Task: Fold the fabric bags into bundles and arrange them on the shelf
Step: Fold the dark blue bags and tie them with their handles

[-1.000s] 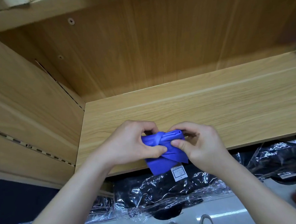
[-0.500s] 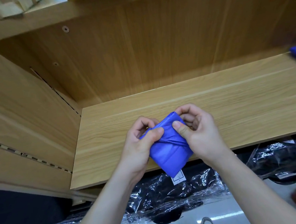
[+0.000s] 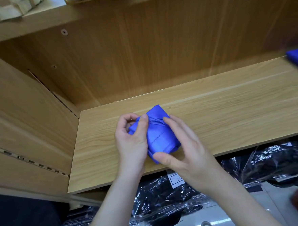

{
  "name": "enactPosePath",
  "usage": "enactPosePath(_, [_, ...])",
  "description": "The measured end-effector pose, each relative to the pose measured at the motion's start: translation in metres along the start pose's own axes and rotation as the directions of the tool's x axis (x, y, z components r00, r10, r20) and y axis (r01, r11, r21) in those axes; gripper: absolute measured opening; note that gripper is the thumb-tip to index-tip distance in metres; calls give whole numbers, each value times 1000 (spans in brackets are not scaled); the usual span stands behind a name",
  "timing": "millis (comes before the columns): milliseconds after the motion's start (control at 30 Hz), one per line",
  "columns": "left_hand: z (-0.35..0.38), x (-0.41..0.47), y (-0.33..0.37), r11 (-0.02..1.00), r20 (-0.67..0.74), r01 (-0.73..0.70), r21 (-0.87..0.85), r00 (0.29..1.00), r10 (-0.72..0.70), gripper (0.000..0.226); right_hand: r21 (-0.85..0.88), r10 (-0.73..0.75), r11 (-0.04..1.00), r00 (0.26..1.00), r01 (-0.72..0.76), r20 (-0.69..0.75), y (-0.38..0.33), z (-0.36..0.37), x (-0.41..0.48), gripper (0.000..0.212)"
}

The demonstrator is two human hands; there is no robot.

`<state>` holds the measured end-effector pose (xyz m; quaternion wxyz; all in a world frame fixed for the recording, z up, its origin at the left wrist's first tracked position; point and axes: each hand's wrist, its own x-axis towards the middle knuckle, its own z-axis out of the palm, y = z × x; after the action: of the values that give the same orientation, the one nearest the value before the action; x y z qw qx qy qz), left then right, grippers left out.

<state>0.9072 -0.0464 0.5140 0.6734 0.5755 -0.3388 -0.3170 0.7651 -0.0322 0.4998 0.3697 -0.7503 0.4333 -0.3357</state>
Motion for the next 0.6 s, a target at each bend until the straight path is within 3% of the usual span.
enactPosePath(100, [1, -3, -5, 999, -32, 39, 10, 999, -39, 18, -164, -53, 985, 999, 52, -1, 2, 6, -6, 99])
enactPosePath(167, [1, -6, -7, 994, -5, 108, 12, 994, -107, 19, -241, -87, 968, 993, 64, -85, 4, 11, -7, 92])
enactPosePath(233, [-1, -7, -4, 980, 98, 200, -12, 975, -198, 16, -209, -54, 978, 988, 23, -146, 4, 8, -8, 79])
enactPosePath(300, [-10, -6, 1, 954, 314, 293, -67, 914, -258, 18, 51, 91, 995, 991, -86, -97, 2, -4, -7, 63])
enactPosePath(400, [-27, -3, 8, 945, 582, 326, -16, 772, -256, 45, 462, 183, 868, 982, -182, 43, 4, -22, -5, 39])
enactPosePath(500, [-34, 3, 10, 976, 575, 83, 201, 796, -186, 55, 594, 213, 772, 973, -226, 94, -1, -20, -5, 35])
enactPosePath(600, [-29, 0, 14, 952, 517, -24, 307, 844, -145, 40, 795, 265, 526, 947, -301, 183, -11, -15, -6, 30])
